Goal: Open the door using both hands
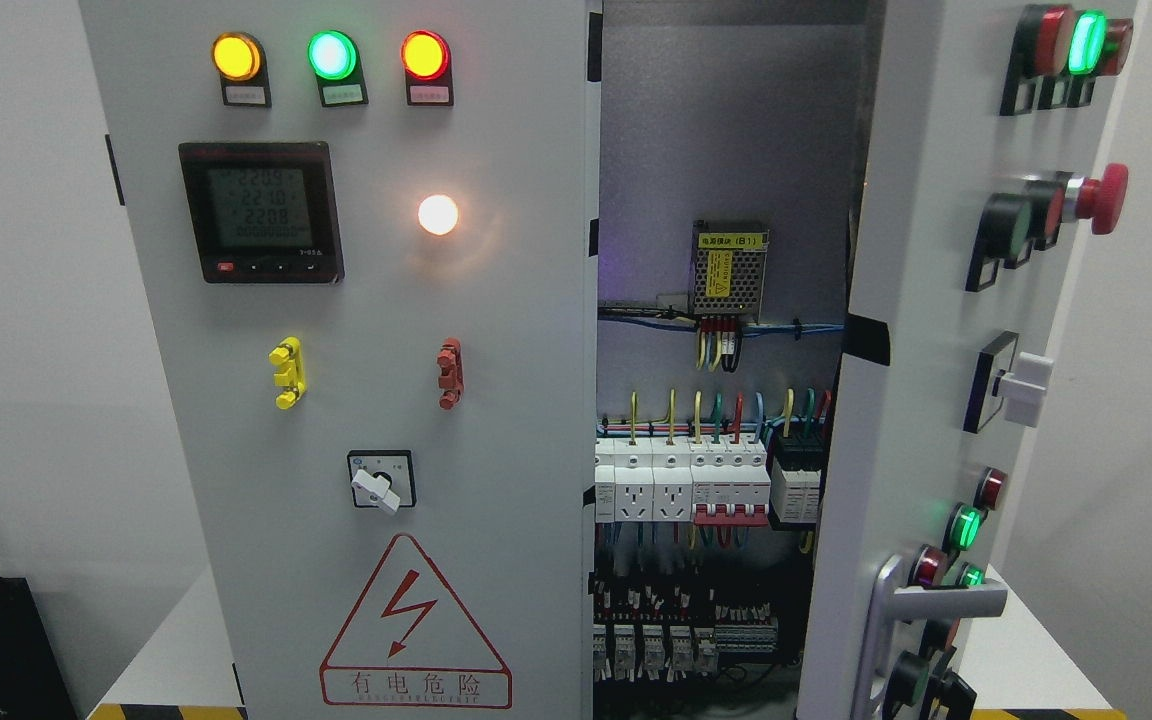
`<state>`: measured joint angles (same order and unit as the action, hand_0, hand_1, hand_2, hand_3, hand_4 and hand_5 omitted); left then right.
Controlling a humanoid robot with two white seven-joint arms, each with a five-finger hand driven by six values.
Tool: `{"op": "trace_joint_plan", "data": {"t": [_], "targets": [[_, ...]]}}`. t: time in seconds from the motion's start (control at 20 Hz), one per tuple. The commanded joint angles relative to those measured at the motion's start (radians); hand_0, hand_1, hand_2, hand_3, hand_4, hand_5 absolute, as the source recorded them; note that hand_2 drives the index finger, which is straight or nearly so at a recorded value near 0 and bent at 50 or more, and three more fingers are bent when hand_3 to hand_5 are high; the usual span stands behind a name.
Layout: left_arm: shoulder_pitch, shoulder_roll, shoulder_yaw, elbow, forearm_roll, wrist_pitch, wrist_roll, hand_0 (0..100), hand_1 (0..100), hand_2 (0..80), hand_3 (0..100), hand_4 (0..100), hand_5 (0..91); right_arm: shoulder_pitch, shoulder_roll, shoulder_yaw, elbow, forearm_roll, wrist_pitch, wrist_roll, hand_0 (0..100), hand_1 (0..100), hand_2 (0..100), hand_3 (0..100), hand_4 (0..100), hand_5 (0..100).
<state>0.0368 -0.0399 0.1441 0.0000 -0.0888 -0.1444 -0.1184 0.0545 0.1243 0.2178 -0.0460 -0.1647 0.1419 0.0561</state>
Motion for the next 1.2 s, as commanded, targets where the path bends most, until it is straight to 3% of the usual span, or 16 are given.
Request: {"op": "trace_joint_plan", "data": {"t": [0.0,1.15], "targets": [[0.0,0.0,0.0,0.025,0.0,0.0,-0.003,0,0,0.0,0,0,0.0,0.001,0.0,0.0,0.0,0.001,0.001,0.001,39,0,0,0,0,0],[0.0,-0.002,0.002,0.026,0.0,0.0,-0.004,0,0,0.0,0,0,0.0,-0.001,0.0,0.0,0.0,0.001,0.001,0.001,39,0,0,0,0,0]]}}
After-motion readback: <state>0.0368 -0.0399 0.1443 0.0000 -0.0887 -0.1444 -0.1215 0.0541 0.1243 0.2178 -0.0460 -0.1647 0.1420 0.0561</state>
